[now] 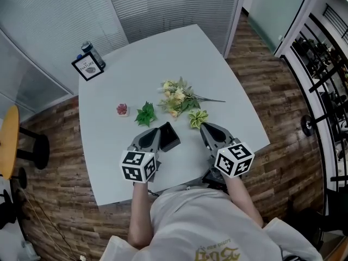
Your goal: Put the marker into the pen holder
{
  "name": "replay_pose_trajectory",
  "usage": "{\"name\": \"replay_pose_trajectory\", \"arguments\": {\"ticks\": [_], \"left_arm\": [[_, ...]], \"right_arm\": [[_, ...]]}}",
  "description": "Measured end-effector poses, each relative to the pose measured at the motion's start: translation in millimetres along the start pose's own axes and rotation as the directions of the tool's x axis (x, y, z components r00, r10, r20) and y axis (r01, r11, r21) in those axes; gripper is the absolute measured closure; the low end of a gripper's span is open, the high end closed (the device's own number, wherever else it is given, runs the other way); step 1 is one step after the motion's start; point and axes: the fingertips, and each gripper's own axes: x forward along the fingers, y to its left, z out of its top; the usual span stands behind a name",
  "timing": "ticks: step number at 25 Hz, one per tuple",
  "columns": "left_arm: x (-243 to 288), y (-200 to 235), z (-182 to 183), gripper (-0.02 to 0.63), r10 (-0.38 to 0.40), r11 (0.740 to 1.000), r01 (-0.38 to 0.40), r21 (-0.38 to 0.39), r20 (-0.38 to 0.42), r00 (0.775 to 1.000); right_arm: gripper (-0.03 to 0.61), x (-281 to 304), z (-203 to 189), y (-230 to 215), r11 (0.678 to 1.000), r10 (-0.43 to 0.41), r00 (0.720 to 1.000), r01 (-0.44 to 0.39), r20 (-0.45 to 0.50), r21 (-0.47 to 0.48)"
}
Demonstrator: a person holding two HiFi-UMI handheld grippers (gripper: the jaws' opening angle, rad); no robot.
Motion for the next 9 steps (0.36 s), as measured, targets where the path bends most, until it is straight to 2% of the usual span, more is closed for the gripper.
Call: {"name": "replay_pose_trajectory", "arguments": {"ticks": [9], "left_arm": [[1.0, -7.2, -4.2, 0.600, -0.011, 1.000, 0.011, 0.008, -0.013, 1.000]], "right_arm": [[0.561, -4.2, -1.0, 1.9, 1.000, 0.002, 1.000, -0.002, -0.004, -0.002]]}}
